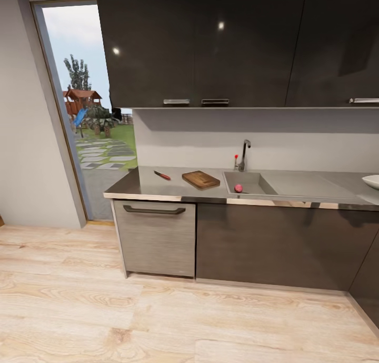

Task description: In the kitchen, take the Vidalia onion out of the sink, dice it on the chopping board with the paring knife, put the diced onion into the bowl on the countertop, then place both the paring knife and the chopping board into the sink.

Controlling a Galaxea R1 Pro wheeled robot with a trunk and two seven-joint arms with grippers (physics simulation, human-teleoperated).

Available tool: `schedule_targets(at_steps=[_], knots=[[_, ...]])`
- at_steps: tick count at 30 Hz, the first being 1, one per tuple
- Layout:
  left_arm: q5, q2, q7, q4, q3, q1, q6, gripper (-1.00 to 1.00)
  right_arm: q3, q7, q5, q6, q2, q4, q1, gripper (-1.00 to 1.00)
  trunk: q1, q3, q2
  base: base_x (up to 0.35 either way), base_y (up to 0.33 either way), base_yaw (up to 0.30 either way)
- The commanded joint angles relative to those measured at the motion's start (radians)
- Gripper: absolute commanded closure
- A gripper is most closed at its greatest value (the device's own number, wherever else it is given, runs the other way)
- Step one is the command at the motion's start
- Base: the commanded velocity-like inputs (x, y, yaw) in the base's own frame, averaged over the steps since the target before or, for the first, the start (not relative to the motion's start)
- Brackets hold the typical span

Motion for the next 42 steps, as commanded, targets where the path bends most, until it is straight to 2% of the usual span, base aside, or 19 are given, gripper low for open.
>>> schedule_targets(at_steps=[1,20,42], knots=[[0.001,0.0,0.0,-0.001,0.001,0.0,-0.001,-1.0,0.0,-0.001,0.0,-0.002,0.0,0.0,0.0,-1.0,0.0,-0.001,0.0,0.0,0.0,0.0],[0.001,0.0,0.0,-0.002,0.001,0.0,-0.001,-1.0,-0.001,-0.003,-0.003,-0.002,0.003,-0.001,0.0,-1.0,0.0,0.005,0.0,0.0,0.0,-0.055],[0.001,0.0,0.0,0.0,0.001,0.0,-0.001,-1.0,0.0,-0.002,-0.001,-0.002,0.0,0.0,0.0,-1.0,0.0,0.006,0.0,0.053,0.038,-0.004]])
